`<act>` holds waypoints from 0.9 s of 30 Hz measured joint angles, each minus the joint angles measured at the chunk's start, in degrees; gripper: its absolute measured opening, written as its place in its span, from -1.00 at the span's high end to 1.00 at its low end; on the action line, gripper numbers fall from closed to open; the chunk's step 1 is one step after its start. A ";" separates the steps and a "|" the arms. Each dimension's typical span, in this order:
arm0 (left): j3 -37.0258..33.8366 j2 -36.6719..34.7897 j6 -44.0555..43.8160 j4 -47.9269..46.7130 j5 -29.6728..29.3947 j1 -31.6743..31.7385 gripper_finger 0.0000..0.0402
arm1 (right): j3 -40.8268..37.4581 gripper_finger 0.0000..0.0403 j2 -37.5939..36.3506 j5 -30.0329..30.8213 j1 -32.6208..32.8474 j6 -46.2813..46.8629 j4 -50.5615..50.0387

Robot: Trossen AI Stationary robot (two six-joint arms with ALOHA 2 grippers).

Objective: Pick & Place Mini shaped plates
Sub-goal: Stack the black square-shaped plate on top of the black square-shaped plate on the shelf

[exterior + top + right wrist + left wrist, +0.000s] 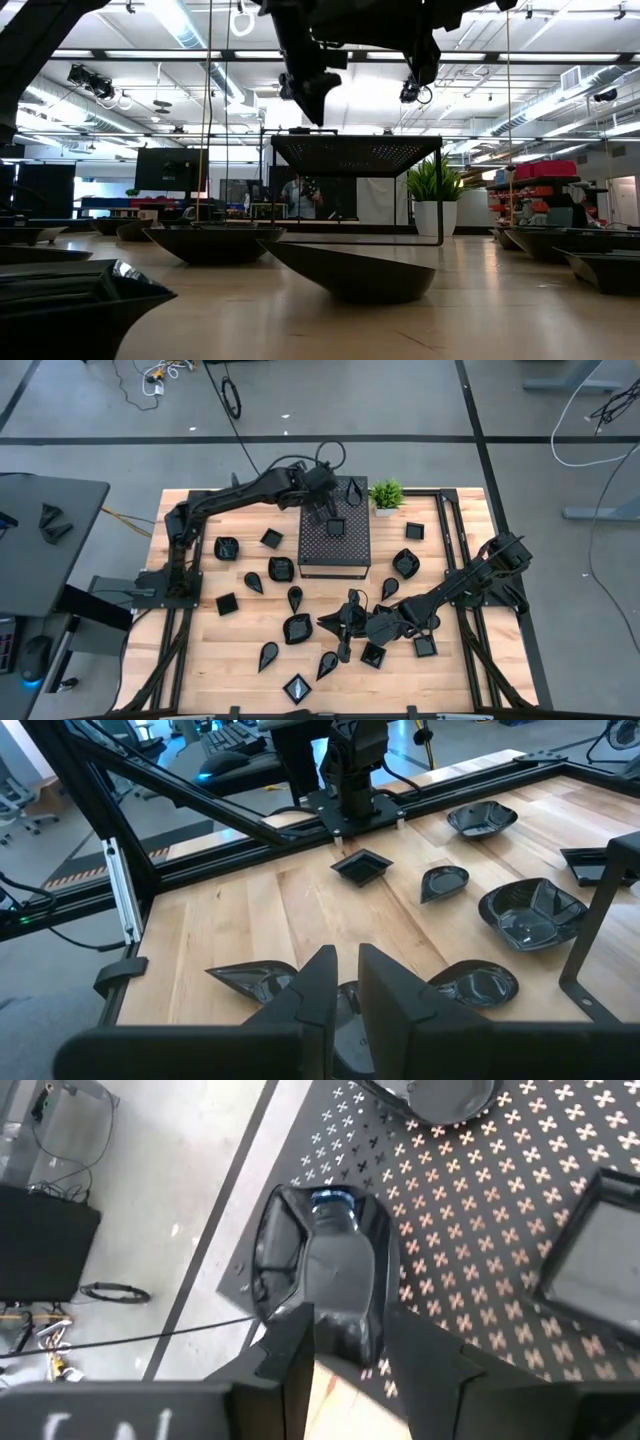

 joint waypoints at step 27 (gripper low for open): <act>-16.96 -0.71 2.96 29.16 13.57 3.56 0.97 | -0.02 0.76 0.00 0.01 -0.24 0.44 0.92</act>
